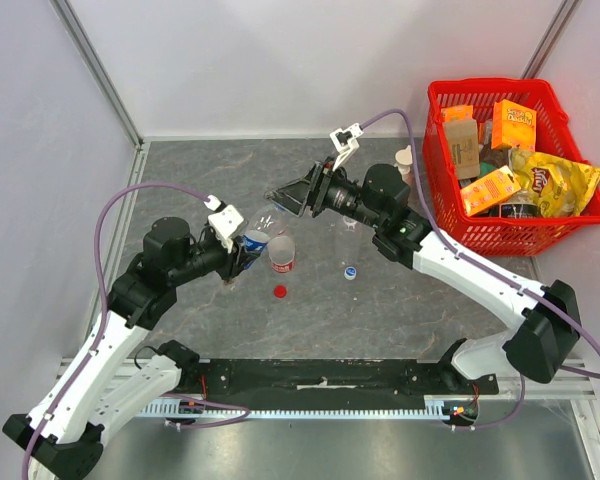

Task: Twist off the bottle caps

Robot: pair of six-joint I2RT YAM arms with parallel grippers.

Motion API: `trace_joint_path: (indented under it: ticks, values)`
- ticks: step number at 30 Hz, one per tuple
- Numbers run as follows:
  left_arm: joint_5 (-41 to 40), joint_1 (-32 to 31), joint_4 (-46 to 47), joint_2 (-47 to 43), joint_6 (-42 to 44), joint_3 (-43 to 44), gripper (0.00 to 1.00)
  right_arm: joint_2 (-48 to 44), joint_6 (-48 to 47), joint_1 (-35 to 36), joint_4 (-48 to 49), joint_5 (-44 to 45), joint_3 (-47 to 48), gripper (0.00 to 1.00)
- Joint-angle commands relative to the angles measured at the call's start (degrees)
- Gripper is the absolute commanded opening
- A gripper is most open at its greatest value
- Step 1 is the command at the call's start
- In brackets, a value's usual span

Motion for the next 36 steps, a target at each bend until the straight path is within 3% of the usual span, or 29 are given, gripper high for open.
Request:
trace_joint_path:
  ticks: [1, 16, 23, 29, 36]
  values:
    - [0.18, -0.12, 1.19, -0.25, 2.59, 0.66, 0.18, 0.94, 2.68, -0.37, 3.62, -2.81, 0.24, 0.66]
    - [1.06, -0.03, 0.93, -1.13, 2.07, 0.66, 0.18, -0.20, 1.62, -1.69, 2.47, -1.58, -3.01, 0.64]
    - [1.24, -0.03, 0.93, -0.78, 2.06, 0.66, 0.18, -0.29, 3.12, -1.95, 4.85, -4.47, -3.54, 0.36]
    - [1.32, -0.12, 0.49, -1.04, 1.89, 1.01, 0.18, -1.08, 3.65, -2.39, 6.61, -7.73, -3.36, 0.03]
    - [7.55, -0.03, 0.05, -0.95, 1.19, 2.23, 0.18, -4.42, -2.14, -2.83, 6.78, -9.05, -4.42, 0.00]
